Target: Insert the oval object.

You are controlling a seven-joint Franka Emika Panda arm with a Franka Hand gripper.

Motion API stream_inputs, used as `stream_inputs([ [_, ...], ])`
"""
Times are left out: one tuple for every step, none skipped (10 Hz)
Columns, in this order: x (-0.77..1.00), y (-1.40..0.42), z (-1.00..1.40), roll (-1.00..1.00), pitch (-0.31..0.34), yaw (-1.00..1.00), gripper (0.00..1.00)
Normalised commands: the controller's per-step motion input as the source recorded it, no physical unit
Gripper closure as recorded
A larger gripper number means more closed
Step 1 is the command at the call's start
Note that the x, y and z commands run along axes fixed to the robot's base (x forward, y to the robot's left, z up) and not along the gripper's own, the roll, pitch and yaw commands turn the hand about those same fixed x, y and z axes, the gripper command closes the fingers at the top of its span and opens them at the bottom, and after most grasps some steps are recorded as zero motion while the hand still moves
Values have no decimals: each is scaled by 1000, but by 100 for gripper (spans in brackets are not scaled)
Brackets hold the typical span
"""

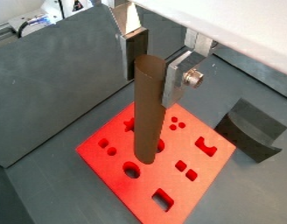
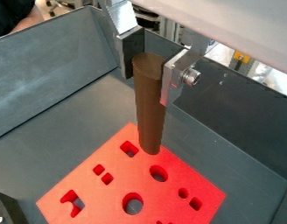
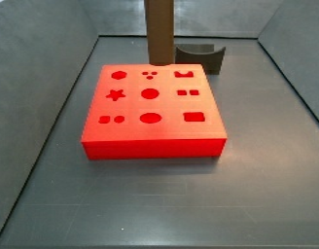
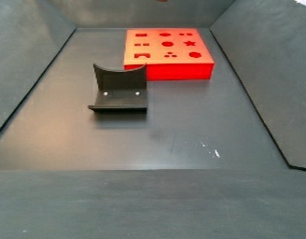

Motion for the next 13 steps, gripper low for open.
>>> stream_inputs([
  [0, 0, -20, 0, 0, 0, 100],
  [0, 0, -23, 0, 0, 0, 100],
  [0, 0, -26, 0, 0, 0, 100],
  [0, 0, -17, 0, 0, 0, 100],
  [0, 0, 0, 6, 0, 0, 100],
  [0, 0, 0, 6, 0, 0, 100],
  [17, -171, 0, 311, 3, 9, 100],
  [60, -237, 0, 424, 56, 60, 100],
  [49, -249, 0, 471, 66, 63, 100],
  [71, -180, -14, 340, 63, 40, 100],
  [0, 0, -26, 0, 3, 0, 100],
  [163, -171, -20, 389, 179, -91, 100],
  [226, -249, -46, 456, 237, -157, 100],
])
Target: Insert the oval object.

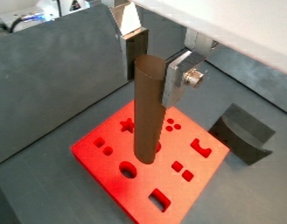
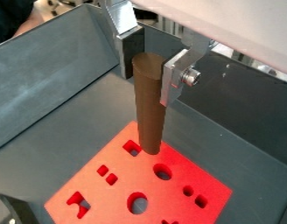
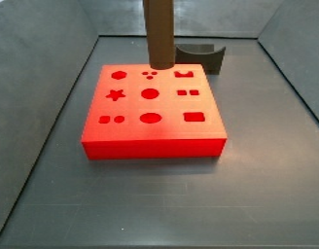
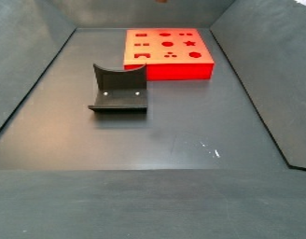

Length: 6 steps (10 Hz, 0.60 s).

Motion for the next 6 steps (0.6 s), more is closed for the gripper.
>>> stream_inputs([
  [274, -154, -83, 246, 197, -263, 100],
  [94, 0, 0, 3, 69, -91, 100],
  [31, 0, 0, 0, 3, 0, 100],
  [317, 0, -114, 0, 124, 0, 100],
  [700, -31, -49, 0, 403, 0, 100],
  [674, 0, -71, 0, 477, 0, 100],
])
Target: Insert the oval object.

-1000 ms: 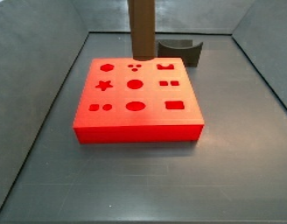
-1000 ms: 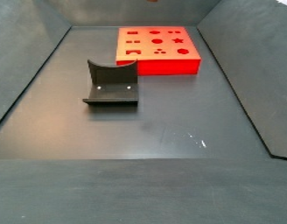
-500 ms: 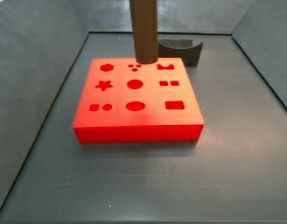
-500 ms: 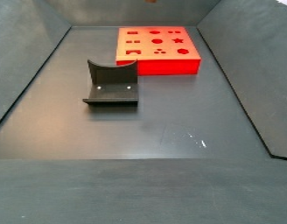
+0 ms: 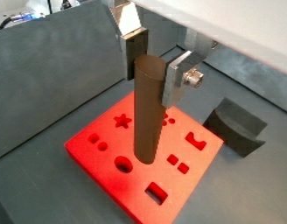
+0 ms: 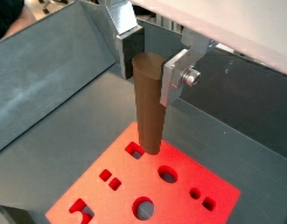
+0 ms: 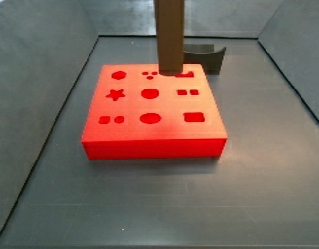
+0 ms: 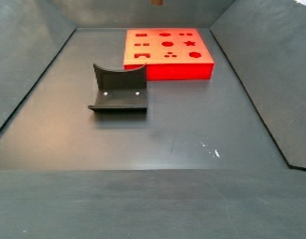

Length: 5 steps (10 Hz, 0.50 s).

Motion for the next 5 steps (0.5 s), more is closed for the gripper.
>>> stream_inputs([
  [617, 0, -86, 0, 477, -31, 100],
  [563, 0, -57, 0, 427, -111, 100],
  [0, 0, -23, 0, 0, 0, 100],
  [0, 0, -240, 0, 0, 0, 100],
  [0, 0, -494, 21, 0, 34, 100],
])
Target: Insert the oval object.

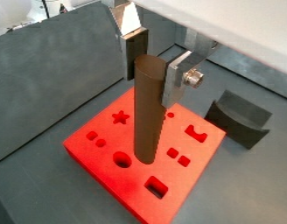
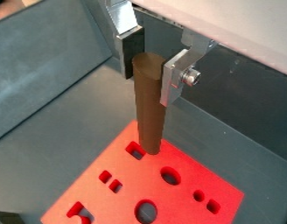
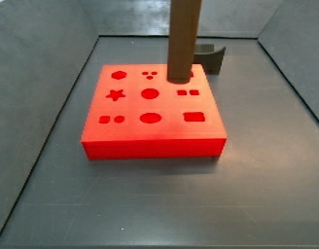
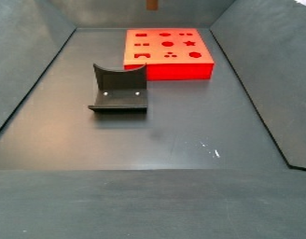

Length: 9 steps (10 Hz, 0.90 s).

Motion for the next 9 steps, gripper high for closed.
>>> stream_inputs([
  [0, -3, -543, 71, 0, 60, 100],
  [0, -37, -569, 51, 0, 31, 100],
  [-9, 0, -529, 0, -30, 0, 100],
  [-134, 0, -466, 7, -33, 0, 100],
  [-200, 0, -320, 10, -23, 0, 100],
  [0, -83, -43, 0, -26, 3, 100],
  [-160, -57, -83, 0, -47, 0, 100],
  [-386, 0, -106, -36, -127, 0, 100],
  [-326, 0, -137, -67, -134, 0, 100],
])
